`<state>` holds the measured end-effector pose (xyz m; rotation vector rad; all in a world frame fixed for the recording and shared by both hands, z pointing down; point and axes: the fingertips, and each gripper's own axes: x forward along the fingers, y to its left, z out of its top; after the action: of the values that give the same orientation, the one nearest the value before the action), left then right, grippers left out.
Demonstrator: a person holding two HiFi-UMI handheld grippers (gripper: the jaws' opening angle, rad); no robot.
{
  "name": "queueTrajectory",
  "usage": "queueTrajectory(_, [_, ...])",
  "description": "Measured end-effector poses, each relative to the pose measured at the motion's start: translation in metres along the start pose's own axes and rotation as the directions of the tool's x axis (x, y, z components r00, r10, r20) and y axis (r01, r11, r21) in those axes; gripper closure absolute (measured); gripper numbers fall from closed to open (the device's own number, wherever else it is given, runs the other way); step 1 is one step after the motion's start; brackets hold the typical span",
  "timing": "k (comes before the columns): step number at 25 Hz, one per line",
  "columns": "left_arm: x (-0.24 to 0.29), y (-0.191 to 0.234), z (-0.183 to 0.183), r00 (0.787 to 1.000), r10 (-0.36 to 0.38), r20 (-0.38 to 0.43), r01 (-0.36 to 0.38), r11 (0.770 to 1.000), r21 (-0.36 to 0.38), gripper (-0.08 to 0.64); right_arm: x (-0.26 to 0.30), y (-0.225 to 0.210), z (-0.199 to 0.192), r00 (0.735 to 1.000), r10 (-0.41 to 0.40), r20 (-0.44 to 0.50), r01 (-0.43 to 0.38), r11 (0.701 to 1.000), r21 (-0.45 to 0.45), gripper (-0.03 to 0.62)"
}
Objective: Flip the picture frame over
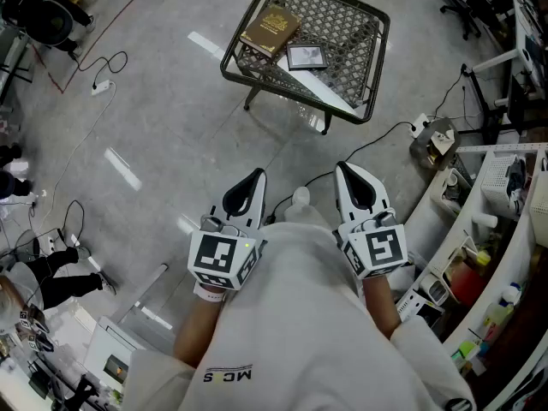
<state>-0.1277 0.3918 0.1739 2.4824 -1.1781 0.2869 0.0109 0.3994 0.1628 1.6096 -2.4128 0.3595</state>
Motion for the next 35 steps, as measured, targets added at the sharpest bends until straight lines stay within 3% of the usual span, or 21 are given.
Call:
queueTrajectory(11, [0.07, -0.061, -0.001, 0.998, 0.04, -0.043, -0.038, 0.998, 0.04, 0.535, -0.016, -0.085, -0.017, 0.998, 0.057, 0.011, -0.057, 0.998, -0.006, 0.575])
queueTrajectory(19, [0.103, -0.078, -0.002, 0.994, 0.068, -0.085, -0.068, 0.998, 0.005, 0.535, -0.003, -0.126, -0.025, 0.995, 0.099, -0.015, -0.098, 0.994, 0.045, 0.575])
queueTrajectory(27, [0.168, -0.043, 0.009, 0.995, 0.008, -0.102, -0.01, 1.0, -0.018, 0.535, 0.059, -0.152, -0.014, 0.997, 0.076, -0.033, -0.074, 0.996, 0.042, 0.575])
queueTrajectory(35, [0.249, 0.044, 0.078, 0.993, -0.073, -0.09, 0.073, 0.997, 0.002, 0.535, 0.16, -0.172, 0.014, 0.993, 0.037, -0.108, -0.027, 0.996, 0.087, 0.575])
